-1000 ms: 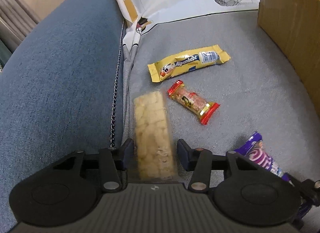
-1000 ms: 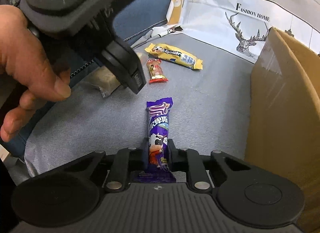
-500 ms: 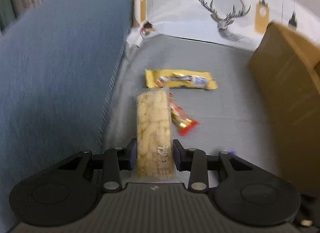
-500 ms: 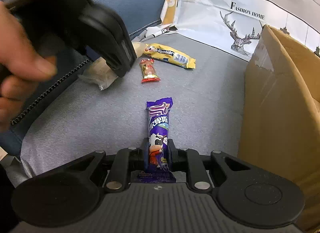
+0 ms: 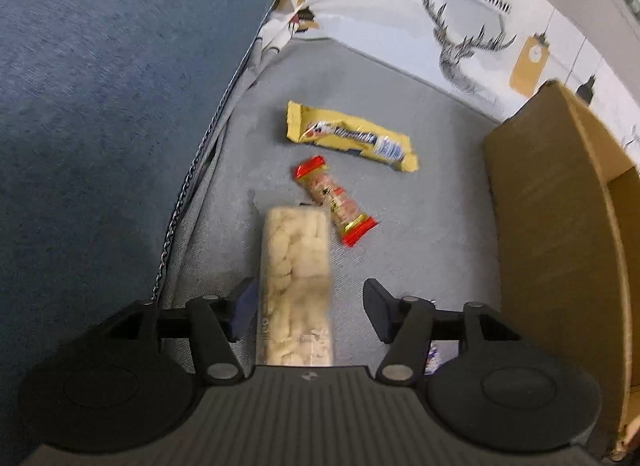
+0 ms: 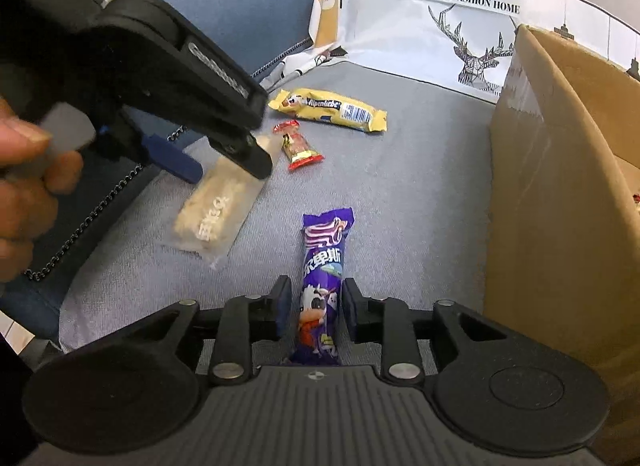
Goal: Organize snacks
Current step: 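Lower the left tool over the pale nut bar while the right tool lowers over the purple candy bar, then close the left tool on the pale nut bar while the right tool grasps the purple candy bar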
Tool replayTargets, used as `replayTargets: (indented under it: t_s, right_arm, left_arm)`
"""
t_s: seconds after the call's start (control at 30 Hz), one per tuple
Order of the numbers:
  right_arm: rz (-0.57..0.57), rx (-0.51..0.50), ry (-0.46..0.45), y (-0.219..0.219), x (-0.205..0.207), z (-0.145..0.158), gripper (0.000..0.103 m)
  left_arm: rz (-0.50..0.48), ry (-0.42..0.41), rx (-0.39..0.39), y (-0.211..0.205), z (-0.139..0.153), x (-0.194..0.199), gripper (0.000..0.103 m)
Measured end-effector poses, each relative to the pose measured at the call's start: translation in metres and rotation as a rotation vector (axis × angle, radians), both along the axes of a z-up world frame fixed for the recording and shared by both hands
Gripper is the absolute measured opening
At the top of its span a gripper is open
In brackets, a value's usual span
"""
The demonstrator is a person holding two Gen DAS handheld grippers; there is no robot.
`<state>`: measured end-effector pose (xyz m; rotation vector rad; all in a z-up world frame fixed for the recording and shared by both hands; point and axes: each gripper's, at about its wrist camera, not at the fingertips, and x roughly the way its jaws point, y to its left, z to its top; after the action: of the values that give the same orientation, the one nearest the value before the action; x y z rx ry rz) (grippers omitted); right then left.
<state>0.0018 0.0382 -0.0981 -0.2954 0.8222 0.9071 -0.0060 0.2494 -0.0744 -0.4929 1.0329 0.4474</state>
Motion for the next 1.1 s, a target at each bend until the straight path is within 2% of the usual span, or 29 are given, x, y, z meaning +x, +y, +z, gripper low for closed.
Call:
replayTargets:
  t_s: [0.1, 0.5, 0.53, 0.6, 0.63, 0.7, 0.87, 1.1]
  right_arm:
    - [0.000, 0.002, 0.014, 0.001, 0.002, -0.001, 0.031]
    - [-0.011, -0.014, 0.016, 0.010, 0.006, -0.006, 0.031]
    - [-0.013, -0.015, 0.014, 0.009, 0.005, -0.006, 0.031]
    - [-0.016, -0.020, 0.009, 0.009, 0.005, -0.006, 0.030]
    - [-0.014, -0.021, 0.003, 0.010, 0.004, -0.006, 0.023]
    - [-0.009, -0.023, -0.020, 0.010, 0.002, -0.005, 0.019]
    - [-0.012, -0.003, -0.078, 0.006, -0.003, 0.007, 0.018]
    - [-0.021, -0.048, -0.010, 0.006, 0.005, -0.004, 0.020]
  left_arm:
    - [-0.006, 0.055, 0.018, -0.001, -0.009, 0.005, 0.067]
    - [-0.026, 0.073, 0.013, 0.001, -0.015, 0.013, 0.065]
    - [-0.030, 0.076, 0.019, 0.000, -0.015, 0.014, 0.061]
    - [-0.040, 0.085, 0.046, -0.003, -0.015, 0.014, 0.045]
    - [-0.043, 0.087, 0.059, -0.003, -0.014, 0.014, 0.041]
    - [-0.033, 0.077, 0.055, -0.002, -0.013, 0.013, 0.040]
    - [-0.041, 0.048, 0.023, -0.004, -0.011, 0.012, 0.040]
    - [-0.061, 0.073, 0.032, -0.010, -0.015, 0.016, 0.040]
